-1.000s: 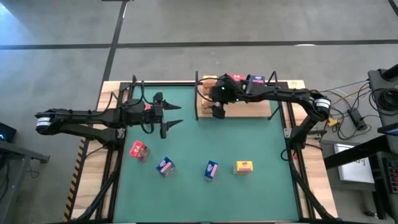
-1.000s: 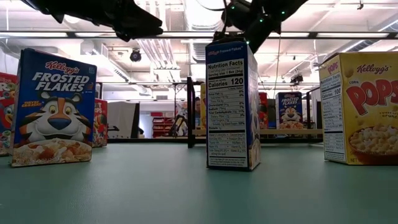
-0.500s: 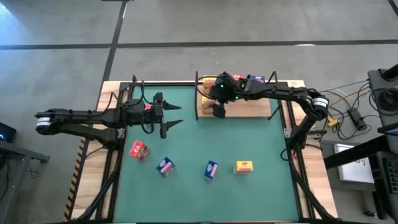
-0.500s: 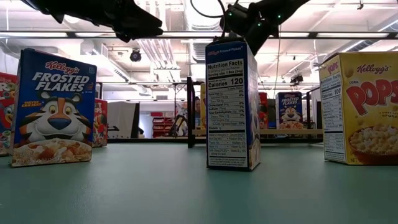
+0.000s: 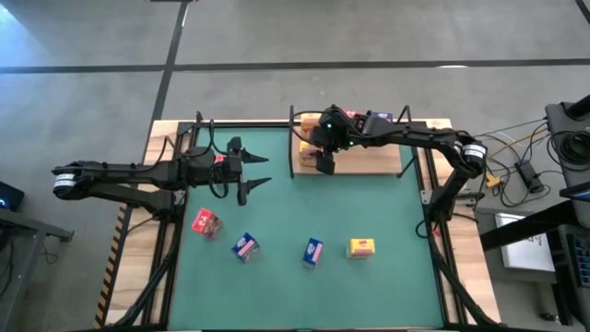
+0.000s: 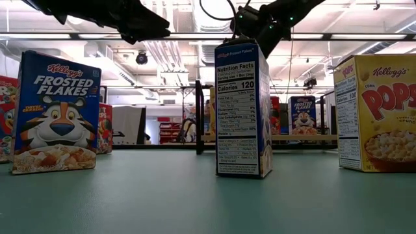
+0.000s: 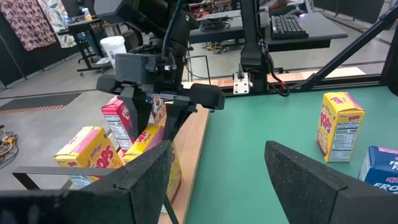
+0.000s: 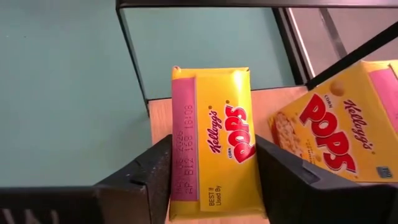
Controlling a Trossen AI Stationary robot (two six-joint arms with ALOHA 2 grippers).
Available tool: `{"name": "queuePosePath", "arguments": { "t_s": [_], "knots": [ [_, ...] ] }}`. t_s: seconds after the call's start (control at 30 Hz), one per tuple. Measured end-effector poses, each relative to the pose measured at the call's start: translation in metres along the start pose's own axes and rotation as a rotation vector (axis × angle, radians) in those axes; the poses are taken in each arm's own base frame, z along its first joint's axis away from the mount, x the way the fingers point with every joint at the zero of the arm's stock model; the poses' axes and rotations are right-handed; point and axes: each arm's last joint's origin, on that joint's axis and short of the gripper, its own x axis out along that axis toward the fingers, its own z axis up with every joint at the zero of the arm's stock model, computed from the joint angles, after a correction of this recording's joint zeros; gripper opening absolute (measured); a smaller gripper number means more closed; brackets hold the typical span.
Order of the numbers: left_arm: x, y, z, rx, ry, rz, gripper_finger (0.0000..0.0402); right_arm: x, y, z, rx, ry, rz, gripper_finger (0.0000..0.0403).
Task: Stack cereal on shelf
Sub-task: Put the left yellow cereal box on the shelf aligned with the other yellow cereal box
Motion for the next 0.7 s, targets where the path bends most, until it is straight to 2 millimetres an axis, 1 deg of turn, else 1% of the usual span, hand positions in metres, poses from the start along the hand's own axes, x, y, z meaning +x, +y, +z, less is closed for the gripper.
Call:
{"name": "queuePosePath", "arguments": {
  "t_s": [0.13,0.47,0.7],
  "knots": [
    [0.0,0.0,0.0,0.0,0.0,0.0,0.0241,-0.001,-0.005,0.002,-0.031,-0.023,-0.016,0.0181],
    [0.0,0.0,0.0,0.0,0.0,0.0,0.0241,-0.002,-0.024,-0.003,-0.087,-0.036,-0.041,0.018],
    [0.0,0.0,0.0,0.0,0.0,0.0,0.0241,-0.002,-0.034,-0.005,-0.081,-0.076,-0.002,0.018]
  ]
}}
